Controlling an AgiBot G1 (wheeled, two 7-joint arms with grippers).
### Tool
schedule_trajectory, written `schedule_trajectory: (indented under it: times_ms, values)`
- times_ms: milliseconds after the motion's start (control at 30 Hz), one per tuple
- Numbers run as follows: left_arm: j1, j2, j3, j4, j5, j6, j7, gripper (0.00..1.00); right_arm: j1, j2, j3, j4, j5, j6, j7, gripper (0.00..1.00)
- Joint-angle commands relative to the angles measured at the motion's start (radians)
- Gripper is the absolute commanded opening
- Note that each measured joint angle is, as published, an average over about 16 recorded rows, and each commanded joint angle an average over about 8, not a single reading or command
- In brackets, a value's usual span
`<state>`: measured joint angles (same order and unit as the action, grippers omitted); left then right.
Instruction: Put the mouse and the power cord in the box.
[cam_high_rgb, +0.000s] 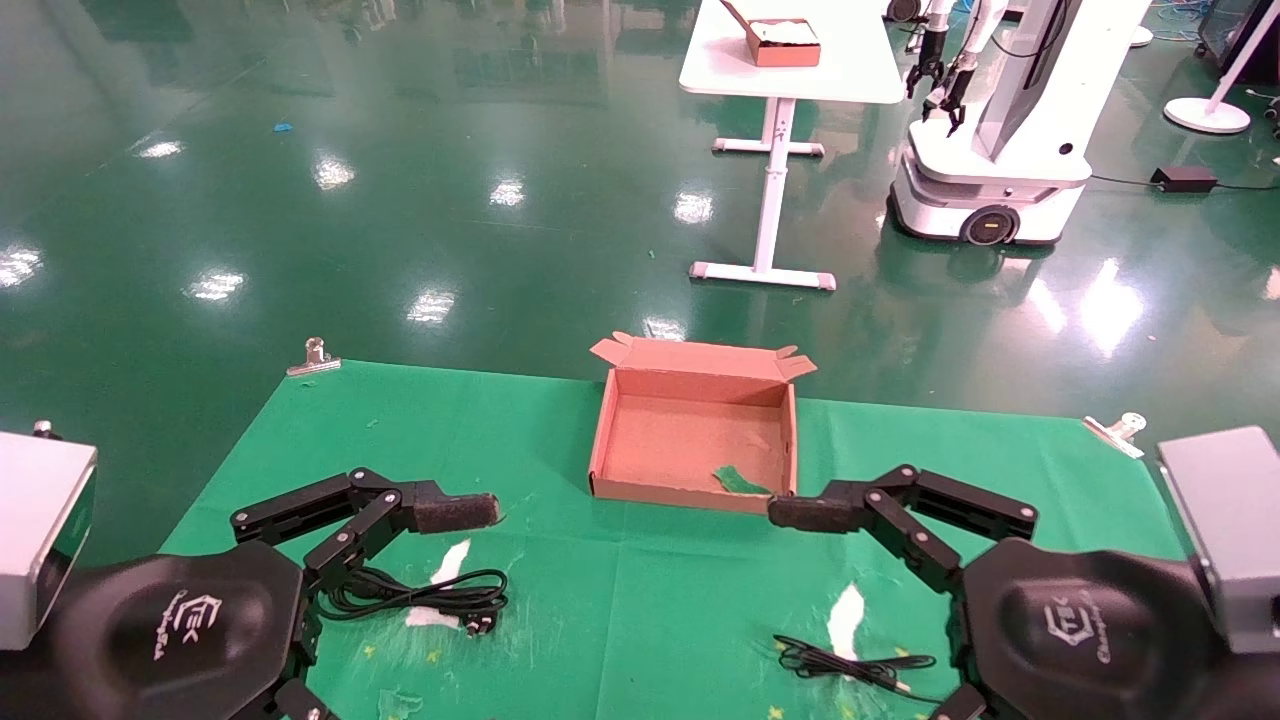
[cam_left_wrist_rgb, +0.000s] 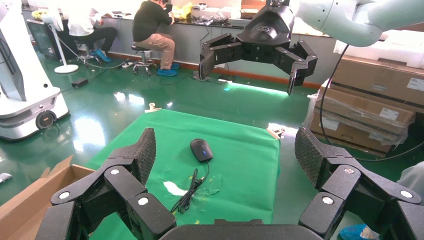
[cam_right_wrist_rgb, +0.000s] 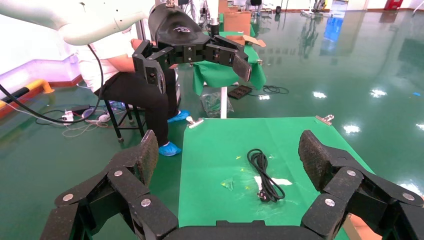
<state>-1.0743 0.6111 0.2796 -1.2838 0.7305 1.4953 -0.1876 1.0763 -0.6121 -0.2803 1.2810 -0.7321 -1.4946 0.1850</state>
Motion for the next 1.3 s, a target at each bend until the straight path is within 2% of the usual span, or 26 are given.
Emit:
schedule_trajectory:
  times_ms: [33,567,800,1033,1300]
  values:
    - [0.000,0.000,0.000,0.000,0.000,0.000,0.000,1.00,0.000,0.000,0.000,0.000,0.000,0.000,0.000,1.00]
    - [-0.001,0.001,0.002,0.002,0.003,-0.002,0.001,1.00,0.000,0.000,0.000,0.000,0.000,0.000,0.000,1.00]
    - [-0.027,0.013,0.023,0.030,0.057,0.009,0.024,1.00,0.000,-0.002,-0.007,-0.022,-0.016,-0.005,-0.011,1.00]
    - [-0.127,0.072,0.088,0.145,0.183,0.051,0.081,1.00,0.052,-0.024,-0.055,-0.135,-0.112,-0.057,-0.077,1.00]
    - [-0.328,0.152,0.277,0.304,0.480,0.086,0.232,1.00,0.193,-0.055,-0.193,-0.331,-0.317,-0.085,-0.227,1.00]
